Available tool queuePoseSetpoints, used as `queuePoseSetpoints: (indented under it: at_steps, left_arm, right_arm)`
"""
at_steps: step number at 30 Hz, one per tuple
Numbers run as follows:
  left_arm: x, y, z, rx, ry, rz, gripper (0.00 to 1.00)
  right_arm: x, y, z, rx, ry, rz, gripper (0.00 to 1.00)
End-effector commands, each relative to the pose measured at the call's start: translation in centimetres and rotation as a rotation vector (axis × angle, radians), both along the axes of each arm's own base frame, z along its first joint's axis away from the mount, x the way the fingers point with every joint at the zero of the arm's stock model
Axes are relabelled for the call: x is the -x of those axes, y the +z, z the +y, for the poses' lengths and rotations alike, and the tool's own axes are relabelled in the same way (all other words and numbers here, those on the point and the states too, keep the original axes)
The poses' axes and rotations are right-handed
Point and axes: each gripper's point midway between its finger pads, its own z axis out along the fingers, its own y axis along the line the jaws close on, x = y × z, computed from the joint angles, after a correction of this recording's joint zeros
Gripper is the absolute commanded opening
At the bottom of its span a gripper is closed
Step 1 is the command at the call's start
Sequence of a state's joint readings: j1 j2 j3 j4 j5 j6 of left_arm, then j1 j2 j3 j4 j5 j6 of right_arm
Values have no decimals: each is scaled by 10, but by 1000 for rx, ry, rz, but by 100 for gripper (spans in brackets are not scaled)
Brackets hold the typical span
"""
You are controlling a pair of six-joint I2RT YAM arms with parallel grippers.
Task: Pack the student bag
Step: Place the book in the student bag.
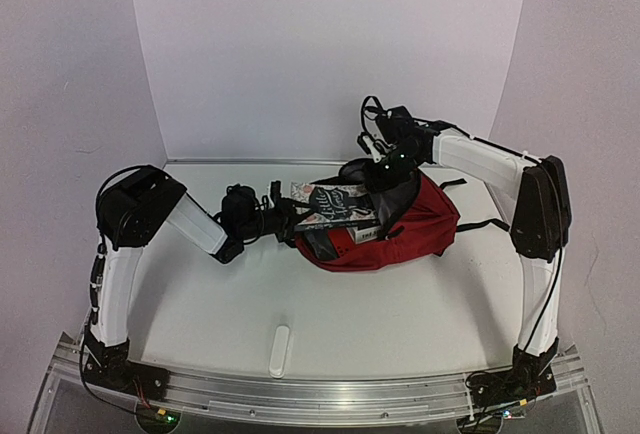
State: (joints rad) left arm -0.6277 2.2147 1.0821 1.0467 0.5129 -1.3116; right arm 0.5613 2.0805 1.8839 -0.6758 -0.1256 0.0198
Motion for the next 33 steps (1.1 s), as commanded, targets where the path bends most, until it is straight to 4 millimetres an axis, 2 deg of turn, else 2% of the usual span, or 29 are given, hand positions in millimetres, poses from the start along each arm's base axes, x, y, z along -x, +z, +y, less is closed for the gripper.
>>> queuePoseSetpoints:
  at_steps: [1, 4, 7, 9, 11, 13, 16, 20, 24, 27, 33]
  left_arm:
    - [-4, 17, -18, 3, 5, -32, 0]
    - [-9, 25, -28, -17, 17, -39, 0]
    - [-14, 31, -52, -34, 2, -53, 0]
    - [-15, 28, -71, -44, -35, -44, 6]
    - [-15, 28, -80, -37, -58, -36, 19]
    - [-14, 27, -74, -50, -40, -21, 36]
    - [-7, 23, -53, -141, 17, -14, 57]
    - [-1, 23, -26, -269, 93, -14, 76]
    - [6, 20, -5, -358, 144, 3, 86]
    - [9, 23, 1, -382, 150, -2, 82]
    - [3, 21, -15, -381, 97, -18, 56]
  right_arm:
    - [10, 65, 23, -149, 61, -82, 0]
    - [14, 62, 26, -164, 71, -60, 0]
    - [15, 59, 29, -177, 74, -42, 0]
    - [13, 59, 29, -176, 73, -47, 0]
    - [11, 61, 28, -167, 69, -58, 0]
    - [9, 61, 27, -159, 67, -68, 0]
    - [8, 61, 25, -155, 67, -70, 0]
    - [8, 60, 24, -161, 65, -63, 0]
    - [9, 58, 22, -160, 66, -57, 0]
    - [10, 57, 22, -158, 71, -54, 0]
    - [15, 56, 24, -175, 80, -37, 0]
